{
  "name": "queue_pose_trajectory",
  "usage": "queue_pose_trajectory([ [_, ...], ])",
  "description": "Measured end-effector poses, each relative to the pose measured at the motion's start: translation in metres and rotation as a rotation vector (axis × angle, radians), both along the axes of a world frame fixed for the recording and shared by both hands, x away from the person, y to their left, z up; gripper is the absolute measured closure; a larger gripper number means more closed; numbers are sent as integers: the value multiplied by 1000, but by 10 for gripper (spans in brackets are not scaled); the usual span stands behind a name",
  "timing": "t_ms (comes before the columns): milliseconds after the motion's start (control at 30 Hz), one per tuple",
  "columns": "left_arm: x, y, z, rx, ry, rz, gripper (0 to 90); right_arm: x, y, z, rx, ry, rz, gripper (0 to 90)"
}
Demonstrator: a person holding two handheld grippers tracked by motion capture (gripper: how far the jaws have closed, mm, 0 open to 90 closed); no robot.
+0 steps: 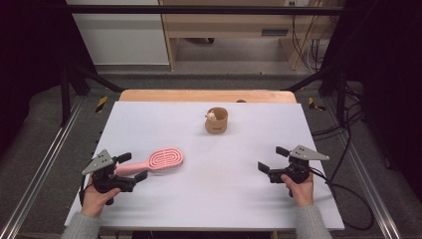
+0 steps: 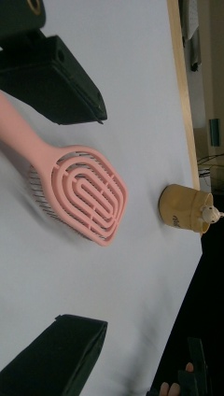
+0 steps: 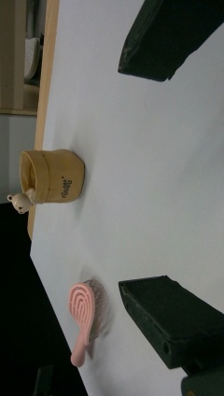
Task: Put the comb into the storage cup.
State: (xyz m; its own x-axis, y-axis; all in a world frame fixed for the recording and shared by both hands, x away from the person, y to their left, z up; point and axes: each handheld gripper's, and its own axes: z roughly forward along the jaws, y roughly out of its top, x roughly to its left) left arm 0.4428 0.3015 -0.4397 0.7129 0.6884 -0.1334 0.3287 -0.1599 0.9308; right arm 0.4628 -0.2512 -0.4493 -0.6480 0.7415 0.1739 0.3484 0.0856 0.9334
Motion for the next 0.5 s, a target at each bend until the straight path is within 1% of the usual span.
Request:
queue_pose_trajectory([
  [233, 0, -1, 1, 5, 0, 2, 17, 0, -1, 1, -1, 0, -3, 3],
  [500, 1, 0, 6, 17, -5, 3, 17, 0, 0, 0, -7, 1, 0, 3],
])
